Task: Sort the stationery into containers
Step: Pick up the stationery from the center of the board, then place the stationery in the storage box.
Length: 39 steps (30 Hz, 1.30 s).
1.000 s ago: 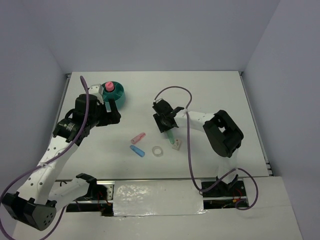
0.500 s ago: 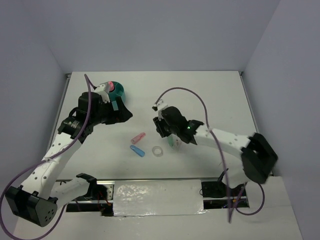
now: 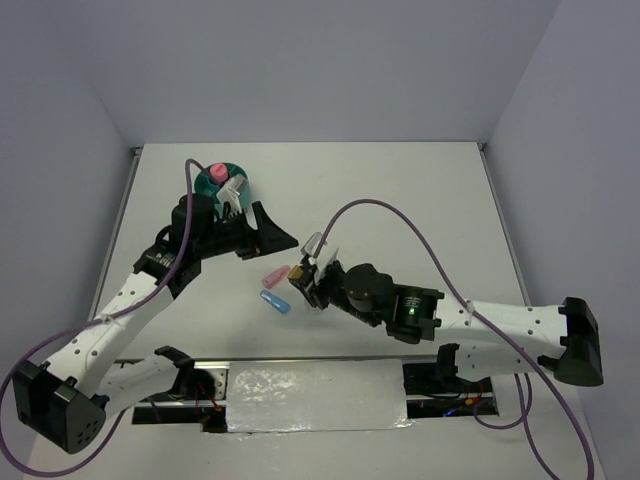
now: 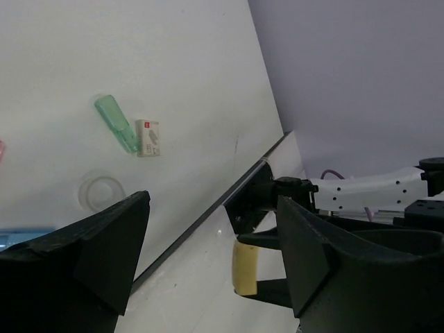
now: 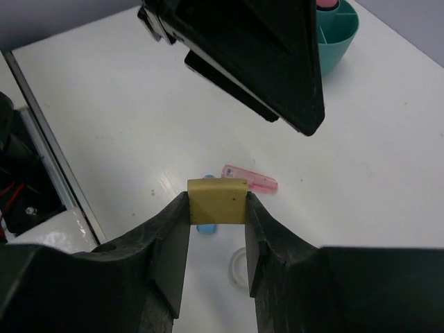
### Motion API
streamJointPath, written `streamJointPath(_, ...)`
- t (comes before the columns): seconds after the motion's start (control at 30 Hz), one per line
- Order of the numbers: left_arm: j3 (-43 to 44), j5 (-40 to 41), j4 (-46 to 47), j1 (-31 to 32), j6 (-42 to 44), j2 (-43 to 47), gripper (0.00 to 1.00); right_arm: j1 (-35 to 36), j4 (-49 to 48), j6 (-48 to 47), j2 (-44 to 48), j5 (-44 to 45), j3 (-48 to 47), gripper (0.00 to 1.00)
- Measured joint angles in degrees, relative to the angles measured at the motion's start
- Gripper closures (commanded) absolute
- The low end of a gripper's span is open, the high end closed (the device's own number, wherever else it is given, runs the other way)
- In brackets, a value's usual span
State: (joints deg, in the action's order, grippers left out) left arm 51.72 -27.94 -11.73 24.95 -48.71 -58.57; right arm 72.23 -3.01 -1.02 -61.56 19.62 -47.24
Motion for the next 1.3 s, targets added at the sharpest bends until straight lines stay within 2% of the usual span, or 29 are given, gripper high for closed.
streamJointPath(0.1, -0.5, -0.7, 0.4, 0.4, -0.8, 1.6, 0.19, 1.3, 1.0, -0.9, -1.3, 2.8, -0.5, 0.80)
streamJointPath(0.2, -0.5, -0.9, 0.2, 1.1, -0.7, 2.6, 0.36, 1.5, 1.2, -1.6, -2.6, 5.1, -0.7, 0.79)
streamJointPath(0.37, -0.5, -0.9, -0.6, 2.9, 1.0, 2.8, 0.35, 1.5, 1.4, -2.2, -3.7, 7.3, -2.4, 0.78)
streamJointPath(0.5, -0.5, -0.9, -1.4, 4.0, 2.5, 2.8, 0.29, 1.5, 1.2, -2.8, -4.9, 8.0, -4.6, 0.77)
streamJointPath(0.57, -0.5, -0.9, -1.7, 4.2, 3.0, 2.5, 0.32, 1.5, 1.1, -3.0, -4.9, 8.1, -4.7, 0.77)
streamJointPath(0.6, -0.5, -1.0, -1.6, 4.3, 3.3, 2.3, 0.35, 1.5, 1.2, -3.1, -4.9, 8.2, -4.7, 0.77)
streamJointPath(0.73, -0.5, -1.3, -1.3, 5.4, 3.7, 1.4, 0.64, 1.5, 1.6, -3.6, -5.6, 8.9, -5.0, 0.77)
streamJointPath(0.9, -0.3, -0.3, -1.1, 6.6, 5.6, 0.2, 0.89, 1.0, 2.5, -4.4, -7.5, 9.5, -6.3, 0.76)
streamJointPath(1.0, -0.2, 0.2, -1.1, 6.7, 6.6, -0.4, 1.00, 0.6, 2.7, -4.4, -8.1, 9.5, -6.4, 0.76)
streamJointPath(1.03, -0.1, 0.3, -1.2, 6.7, 6.8, -0.5, 1.00, 0.4, 2.7, -4.4, -8.2, 9.3, -6.4, 0.74)
streamJointPath(1.07, 0.0, 0.5, -1.3, 6.7, 7.0, -0.6, 1.00, 0.1, 2.7, -4.4, -8.3, 9.0, -6.4, 0.63)
streamJointPath(1.13, 0.5, 1.0, -2.0, 6.7, 7.8, -0.7, 1.00, -0.4, 2.5, -3.7, -8.3, 8.3, -6.4, 0.03)
streamJointPath(1.2, 2.1, 1.9, -4.1, 7.6, 8.5, -1.0, 1.00, -0.7, 1.2, -3.3, -8.3, 7.9, -6.4, 0.00)
streamJointPath(1.3, 8.1, 8.9, -10.0, 8.3, 10.7, -2.9, 1.00, -1.2, 1.0, -1.8, -6.8, 7.8, -6.3, 0.00)
